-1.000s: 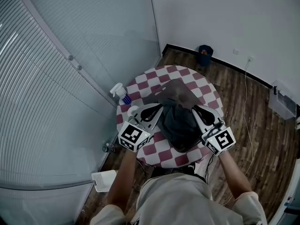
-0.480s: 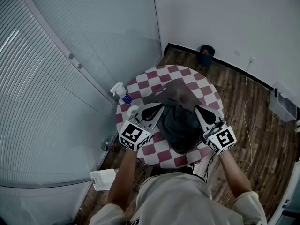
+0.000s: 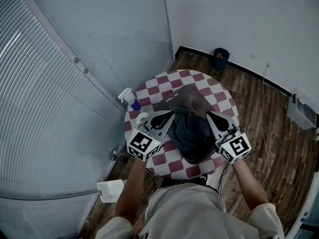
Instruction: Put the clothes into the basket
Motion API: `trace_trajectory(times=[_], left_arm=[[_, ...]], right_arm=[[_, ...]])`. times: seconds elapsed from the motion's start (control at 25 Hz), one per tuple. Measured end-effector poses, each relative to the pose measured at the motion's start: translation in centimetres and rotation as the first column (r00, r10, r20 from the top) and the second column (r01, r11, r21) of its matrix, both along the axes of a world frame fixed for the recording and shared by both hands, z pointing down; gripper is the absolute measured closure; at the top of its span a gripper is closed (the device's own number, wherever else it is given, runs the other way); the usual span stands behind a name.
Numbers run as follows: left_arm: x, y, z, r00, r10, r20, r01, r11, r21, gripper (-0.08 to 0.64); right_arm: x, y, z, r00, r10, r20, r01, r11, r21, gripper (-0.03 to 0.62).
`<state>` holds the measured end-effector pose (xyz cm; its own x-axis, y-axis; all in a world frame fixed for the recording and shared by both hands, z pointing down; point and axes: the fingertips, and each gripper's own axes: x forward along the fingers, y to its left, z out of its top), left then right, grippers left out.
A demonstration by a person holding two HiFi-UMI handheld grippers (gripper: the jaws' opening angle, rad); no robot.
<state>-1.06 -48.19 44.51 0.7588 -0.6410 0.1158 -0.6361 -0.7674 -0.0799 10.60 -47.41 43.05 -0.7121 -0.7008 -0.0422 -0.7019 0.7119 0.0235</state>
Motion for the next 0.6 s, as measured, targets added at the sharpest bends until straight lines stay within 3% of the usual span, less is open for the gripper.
trace_trajectory(times=[0.6], left_arm=[[1.0,0.7,0.5,1.0,0.012,-0.003,-0.012,1.0,-0.007,0.545]], right_arm=[[-2.0,0.4,0.7,0.998,-0.056,-0.01,0.056,0.998,-0.037,0.572]])
